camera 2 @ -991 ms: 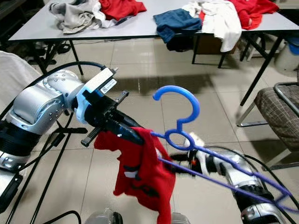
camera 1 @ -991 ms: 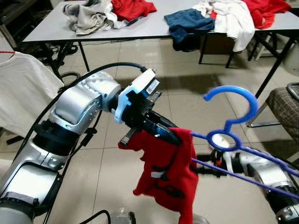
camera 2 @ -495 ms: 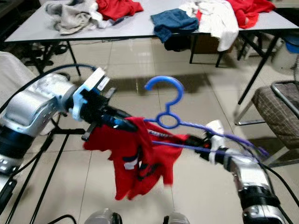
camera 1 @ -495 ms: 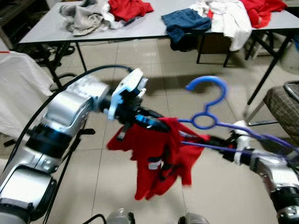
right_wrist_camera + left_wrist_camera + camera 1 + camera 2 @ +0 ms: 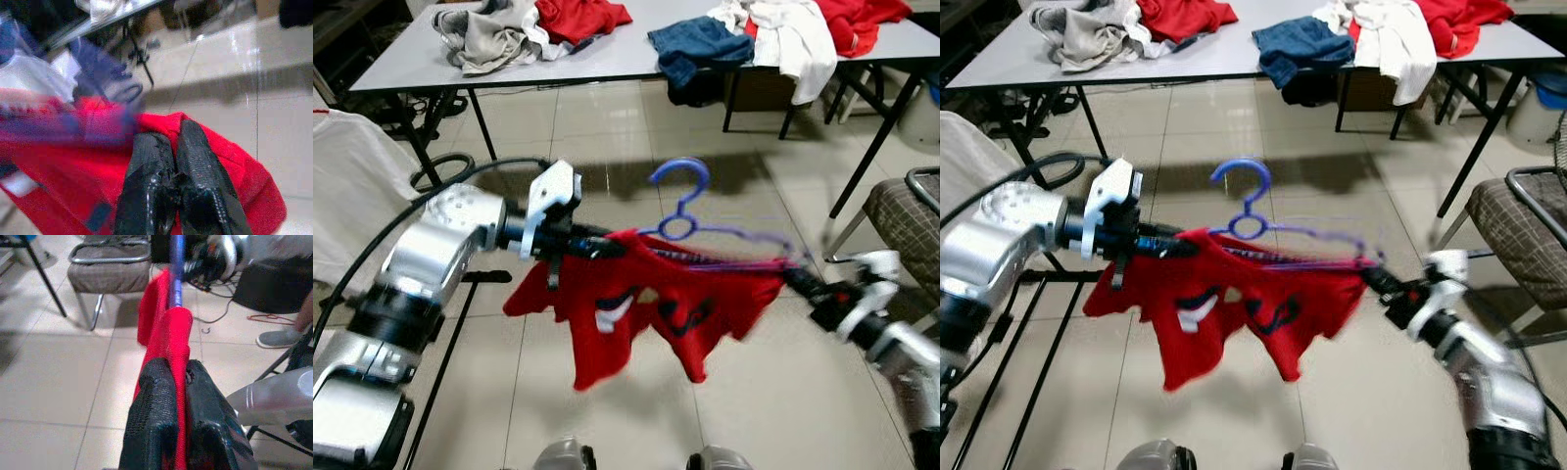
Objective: Hang hanger
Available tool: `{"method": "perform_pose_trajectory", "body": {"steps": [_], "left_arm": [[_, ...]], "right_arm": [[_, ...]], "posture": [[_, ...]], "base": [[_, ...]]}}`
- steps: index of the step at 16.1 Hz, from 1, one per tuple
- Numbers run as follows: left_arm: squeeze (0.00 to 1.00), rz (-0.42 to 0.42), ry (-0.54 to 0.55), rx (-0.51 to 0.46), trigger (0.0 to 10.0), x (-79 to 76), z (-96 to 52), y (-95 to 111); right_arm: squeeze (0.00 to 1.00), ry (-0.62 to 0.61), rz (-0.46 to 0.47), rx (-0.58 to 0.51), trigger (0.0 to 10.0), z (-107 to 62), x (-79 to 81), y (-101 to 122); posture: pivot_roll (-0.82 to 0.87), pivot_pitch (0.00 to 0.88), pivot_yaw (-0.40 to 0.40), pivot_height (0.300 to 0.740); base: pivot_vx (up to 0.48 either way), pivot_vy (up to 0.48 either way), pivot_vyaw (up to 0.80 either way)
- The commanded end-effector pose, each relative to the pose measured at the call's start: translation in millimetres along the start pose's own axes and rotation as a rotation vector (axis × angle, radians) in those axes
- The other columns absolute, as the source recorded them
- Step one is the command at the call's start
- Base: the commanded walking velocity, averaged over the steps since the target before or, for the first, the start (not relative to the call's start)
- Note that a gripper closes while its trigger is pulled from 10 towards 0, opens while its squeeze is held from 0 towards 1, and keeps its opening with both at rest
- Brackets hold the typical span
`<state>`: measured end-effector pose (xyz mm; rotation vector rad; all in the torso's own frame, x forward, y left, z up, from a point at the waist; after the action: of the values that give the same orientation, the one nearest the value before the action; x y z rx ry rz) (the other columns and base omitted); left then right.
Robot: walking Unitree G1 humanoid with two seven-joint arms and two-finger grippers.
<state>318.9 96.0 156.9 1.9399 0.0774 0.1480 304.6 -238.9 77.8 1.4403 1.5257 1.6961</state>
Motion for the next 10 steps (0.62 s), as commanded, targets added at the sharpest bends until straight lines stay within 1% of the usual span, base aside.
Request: {"method": "perform_pose_trajectory", "body": {"steps": [1,3,4,5,6,8,10], "left_arm": [[0.0,0.011,0.073,0.028,0.0,9.0,-15.2,-6.3],[0.0,0.014,0.113,0.066,0.0,12.6,-18.2,-17.5],[0.0,0.017,0.123,0.059,0.0,13.3,-18.9,-18.7],[0.0,0.013,0.129,0.032,0.0,12.9,-19.0,-17.3],[0.0,0.021,0.131,0.051,0.0,12.1,-20.5,-21.2],[0.0,0.043,0.136,0.137,0.0,11.7,-21.8,-35.0],[0.0,0.059,0.11,0.258,0.0,7.5,-24.9,-52.7]], "right_arm": [[0.0,-0.051,0.036,-0.084,0.0,-7.1,-8.9,22.7],[0.0,-0.067,0.073,-0.136,0.0,-9.9,-12.6,37.5],[0.0,-0.071,0.071,-0.142,0.0,-10.5,-13.3,41.6],[0.0,-0.08,0.065,-0.135,0.0,-11.5,-14.1,43.8],[0.0,-0.094,0.068,-0.138,0.0,-12.6,-15.4,47.3],[0.0,-0.094,0.064,-0.145,0.0,-13.4,-13.9,55.6],[0.0,-0.097,0.064,-0.185,0.0,-13.2,-14.5,70.6]], "posture": [[-0.13,0.0,0.069,0.74],[-0.13,0.0,0.069,0.74],[-0.13,0.0,0.069,0.74],[-0.14,0.0,0.069,0.74],[-0.14,0.0,0.069,0.74],[-0.13,0.0,0.065,0.74],[-0.13,0.0,0.065,0.74]], "base": [[0.0,0.0,0.0],[0.0,0.0,0.0],[0.0,0.0,0.0],[0.0,0.0,0.0],[0.0,0.0,0.0],[0.0,0.0,0.0],[0.0,0.0,0.0]]}}
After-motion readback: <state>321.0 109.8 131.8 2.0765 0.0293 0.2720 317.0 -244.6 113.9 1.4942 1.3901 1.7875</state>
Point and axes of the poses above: a point about 5 cm out from each wrist's last joint towards the gripper, its own z axis pointing out of the wrist towards the gripper, its own y axis along the axis of the wrist's last joint, x = y × z, the point moved 6 cm from there along z, pointing out of the wrist towards the gripper, and after that the axes turned 1 degree about z, right-handed, at the moved point
